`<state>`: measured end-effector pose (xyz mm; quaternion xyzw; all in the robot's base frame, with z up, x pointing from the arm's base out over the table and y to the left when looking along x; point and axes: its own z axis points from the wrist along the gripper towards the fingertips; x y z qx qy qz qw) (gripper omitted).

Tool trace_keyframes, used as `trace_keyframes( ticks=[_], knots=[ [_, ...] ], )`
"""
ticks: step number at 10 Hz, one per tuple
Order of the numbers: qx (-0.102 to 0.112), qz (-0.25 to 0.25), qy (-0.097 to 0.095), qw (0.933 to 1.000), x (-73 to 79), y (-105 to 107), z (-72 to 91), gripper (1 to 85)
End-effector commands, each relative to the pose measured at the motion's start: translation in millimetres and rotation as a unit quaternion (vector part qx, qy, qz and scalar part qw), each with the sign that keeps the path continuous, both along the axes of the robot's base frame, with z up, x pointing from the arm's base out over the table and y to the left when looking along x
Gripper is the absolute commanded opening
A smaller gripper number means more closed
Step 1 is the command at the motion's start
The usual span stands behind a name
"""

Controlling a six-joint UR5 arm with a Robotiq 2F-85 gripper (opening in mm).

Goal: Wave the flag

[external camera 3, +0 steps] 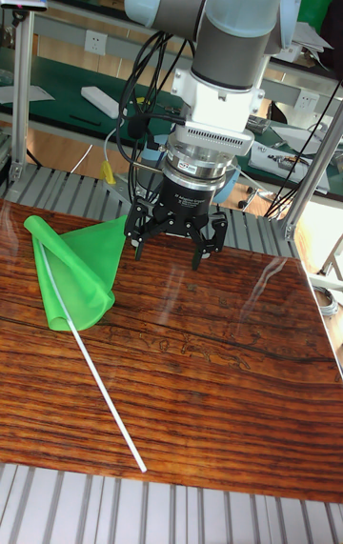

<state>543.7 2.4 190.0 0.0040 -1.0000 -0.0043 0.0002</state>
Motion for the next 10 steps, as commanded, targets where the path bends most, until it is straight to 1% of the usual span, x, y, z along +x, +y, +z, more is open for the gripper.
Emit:
trace_keyframes(
  ticks=[1,2,3,6,7,8,9,10],
  knots=[
    [0.000,0.000,0.000,1.0000,-0.1,2.2,0.0,84.0],
    [0.004,-0.043,-0.088,0.9952,45.0,3.5,2.8,1.3],
    [-0.004,-0.042,-0.091,0.9950,45.0,3.3,1.8,1.3],
    [-0.011,-0.037,-0.094,0.9948,46.2,0.8,2.2,1.3],
    [0.006,-0.027,-0.100,0.9946,49.1,10.7,5.9,1.3],
    [-0.003,0.047,-0.163,0.9855,80.4,12.7,15.5,1.3],
    [-0.022,0.075,-0.147,0.9861,76.8,9.5,5.2,1.3],
    [-0.051,0.120,-0.122,0.9839,68.1,-4.3,-4.2,1.3]
  ],
)
